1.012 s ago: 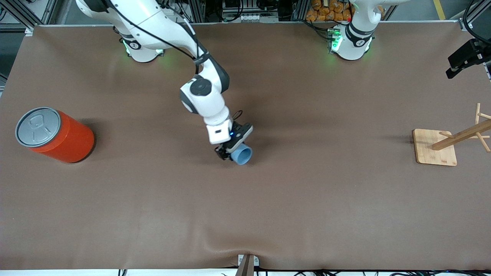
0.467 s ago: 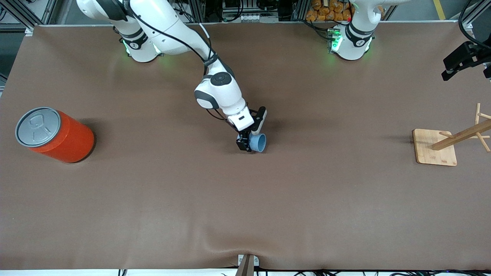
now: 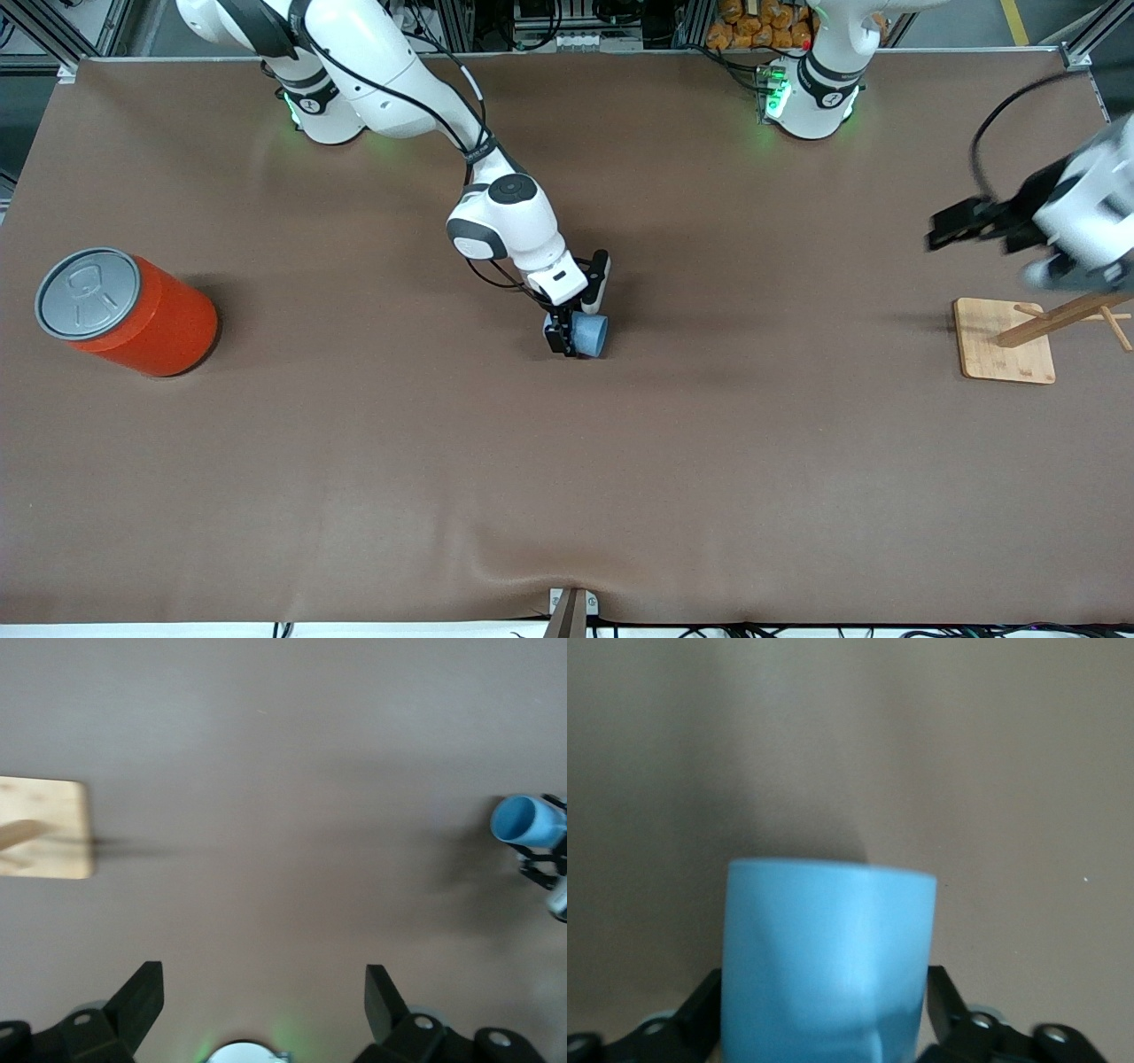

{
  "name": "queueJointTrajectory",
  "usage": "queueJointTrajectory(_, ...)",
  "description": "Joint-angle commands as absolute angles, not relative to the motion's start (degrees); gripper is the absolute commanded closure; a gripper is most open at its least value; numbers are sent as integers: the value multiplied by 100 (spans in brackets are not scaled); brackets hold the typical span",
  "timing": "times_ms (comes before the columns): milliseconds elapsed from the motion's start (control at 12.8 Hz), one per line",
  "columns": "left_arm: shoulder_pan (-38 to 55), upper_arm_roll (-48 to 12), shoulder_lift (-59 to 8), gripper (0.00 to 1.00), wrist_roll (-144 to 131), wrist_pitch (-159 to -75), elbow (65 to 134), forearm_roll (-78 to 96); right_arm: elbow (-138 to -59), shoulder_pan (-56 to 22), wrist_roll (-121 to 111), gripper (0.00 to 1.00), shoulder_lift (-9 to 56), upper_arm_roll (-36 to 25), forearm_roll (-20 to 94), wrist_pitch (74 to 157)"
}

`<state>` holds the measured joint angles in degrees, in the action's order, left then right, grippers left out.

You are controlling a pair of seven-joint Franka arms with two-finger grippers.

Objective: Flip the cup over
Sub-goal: 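Release the cup with the right gripper while the left gripper approaches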

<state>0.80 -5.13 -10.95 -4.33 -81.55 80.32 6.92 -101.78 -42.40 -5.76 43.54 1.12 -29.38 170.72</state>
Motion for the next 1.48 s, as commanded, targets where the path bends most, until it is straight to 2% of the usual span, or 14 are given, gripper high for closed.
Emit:
queueJointTrajectory(0, -17, -519, -1642, 0, -290, -8270, 7893, 1718, -10064, -4184, 235, 0, 4333, 149, -3190, 16894)
queueJointTrajectory(311, 307, -571, -2406, 0, -308, -8840, 7910, 2739, -10072, -4122, 316, 0, 3965, 176, -3129, 16367)
queueJointTrajectory(545, 632, -580, -2855, 0, -290, -9394, 8015, 3461, -10055, -4122, 299, 0, 3508, 202, -2814, 15498)
queueJointTrajectory(856, 843, -685, -3461, 0, 165, -9527, 8139, 4419, -10055, -4122, 290, 0, 2937, 202, -2060, 14566)
queueJointTrajectory(1089, 1019, -703, -4094, 0, 816, -10245, 8121, 5269, -9941, -3956, 264, 0, 2401, 176, -1223, 13530)
queueJointTrajectory(1401, 1738, -694, -4797, 0, 1151, -11695, 7753, 6441, -9047, -3640, 264, 0, 2180, 158, -1213, 11791)
